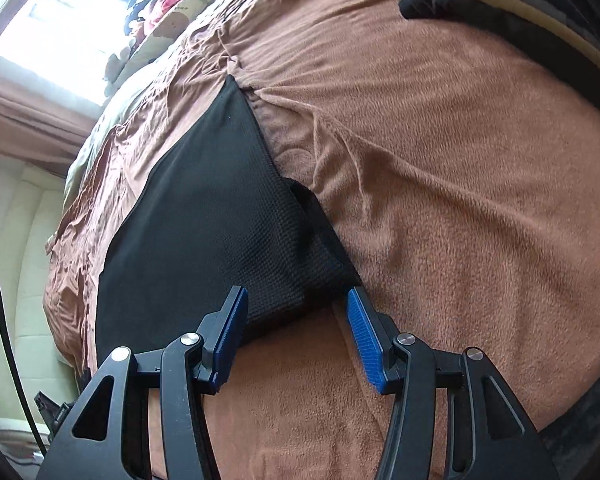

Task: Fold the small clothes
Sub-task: 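Move the left tool to the shirt's corner and close on it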

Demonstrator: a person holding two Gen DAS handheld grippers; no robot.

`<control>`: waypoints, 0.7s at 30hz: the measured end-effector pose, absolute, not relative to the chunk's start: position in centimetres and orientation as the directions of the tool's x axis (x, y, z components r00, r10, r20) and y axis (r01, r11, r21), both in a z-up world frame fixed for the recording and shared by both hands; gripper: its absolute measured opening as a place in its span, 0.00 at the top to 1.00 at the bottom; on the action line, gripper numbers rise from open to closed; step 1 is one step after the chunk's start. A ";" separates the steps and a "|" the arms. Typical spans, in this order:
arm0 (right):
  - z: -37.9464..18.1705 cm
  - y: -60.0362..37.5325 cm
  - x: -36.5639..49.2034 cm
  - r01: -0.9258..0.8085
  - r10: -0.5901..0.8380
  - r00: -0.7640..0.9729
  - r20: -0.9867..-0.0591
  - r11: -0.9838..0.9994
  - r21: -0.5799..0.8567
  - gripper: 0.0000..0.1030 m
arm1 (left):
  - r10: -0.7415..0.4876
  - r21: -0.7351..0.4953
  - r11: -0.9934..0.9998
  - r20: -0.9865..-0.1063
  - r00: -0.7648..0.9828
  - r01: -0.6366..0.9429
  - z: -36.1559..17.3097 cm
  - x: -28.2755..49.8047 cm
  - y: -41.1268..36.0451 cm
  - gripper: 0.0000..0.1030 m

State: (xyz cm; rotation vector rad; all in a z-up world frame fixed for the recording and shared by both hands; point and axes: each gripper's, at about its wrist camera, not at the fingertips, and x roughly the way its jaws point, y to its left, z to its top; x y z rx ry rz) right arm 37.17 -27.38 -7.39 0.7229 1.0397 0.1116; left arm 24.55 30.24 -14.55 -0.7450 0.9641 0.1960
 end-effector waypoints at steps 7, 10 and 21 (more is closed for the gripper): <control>-9.1 -27.6 37.4 0.253 0.449 0.519 -0.727 0.732 0.632 0.52 | -0.222 -0.541 0.692 -0.789 0.573 -0.478 -16.0 24.1 30.0 0.42; -9.3 -28.1 37.3 0.245 0.455 0.538 -0.709 0.721 0.648 0.52 | -0.239 -0.558 0.673 -0.786 0.570 -0.486 -16.8 24.3 29.7 0.44; -11.0 -28.7 35.8 0.254 0.452 0.593 -0.666 0.681 0.687 0.58 | -0.227 -0.578 0.622 -0.778 0.586 -0.528 -19.1 24.9 30.3 0.57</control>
